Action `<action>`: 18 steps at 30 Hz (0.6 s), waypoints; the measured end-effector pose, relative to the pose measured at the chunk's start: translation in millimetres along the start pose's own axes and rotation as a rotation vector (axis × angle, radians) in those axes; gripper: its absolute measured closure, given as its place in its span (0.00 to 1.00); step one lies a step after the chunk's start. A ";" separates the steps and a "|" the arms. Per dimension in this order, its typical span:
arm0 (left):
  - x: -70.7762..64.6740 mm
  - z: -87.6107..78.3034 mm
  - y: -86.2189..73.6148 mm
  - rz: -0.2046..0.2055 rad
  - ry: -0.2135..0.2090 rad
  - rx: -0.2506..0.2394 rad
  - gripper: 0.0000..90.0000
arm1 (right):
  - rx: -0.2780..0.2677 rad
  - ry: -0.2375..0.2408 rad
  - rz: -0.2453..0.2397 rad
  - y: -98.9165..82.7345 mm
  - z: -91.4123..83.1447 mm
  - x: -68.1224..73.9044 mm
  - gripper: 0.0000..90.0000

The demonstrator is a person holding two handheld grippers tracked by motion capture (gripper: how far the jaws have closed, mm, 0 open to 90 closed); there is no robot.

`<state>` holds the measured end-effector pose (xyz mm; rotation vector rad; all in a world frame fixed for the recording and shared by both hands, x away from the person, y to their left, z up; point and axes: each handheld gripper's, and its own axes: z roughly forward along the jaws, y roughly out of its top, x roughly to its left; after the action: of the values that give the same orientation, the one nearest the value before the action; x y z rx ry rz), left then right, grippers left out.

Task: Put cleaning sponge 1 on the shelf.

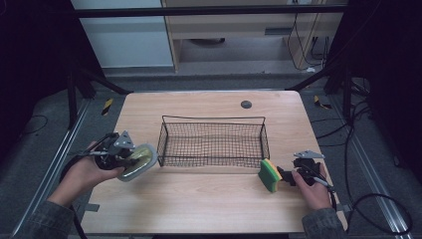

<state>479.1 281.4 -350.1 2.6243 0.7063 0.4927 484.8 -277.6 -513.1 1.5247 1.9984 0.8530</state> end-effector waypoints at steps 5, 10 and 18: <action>4.3 -1.5 8.9 0.025 0.003 -0.003 0.79 | 0.000 0.000 -0.001 0.0 0.0 -0.1 0.01; 13.2 -2.0 22.7 0.055 0.002 -0.006 0.79 | 0.001 0.003 0.000 -0.2 -0.4 0.0 0.01; 35.9 0.4 53.7 0.151 -0.019 -0.025 0.79 | 0.000 0.015 -0.004 -0.6 -0.9 -1.2 0.01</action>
<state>530.1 257.3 -318.4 2.6679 0.4951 0.5152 484.0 -279.1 -513.0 1.5175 2.0117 0.8653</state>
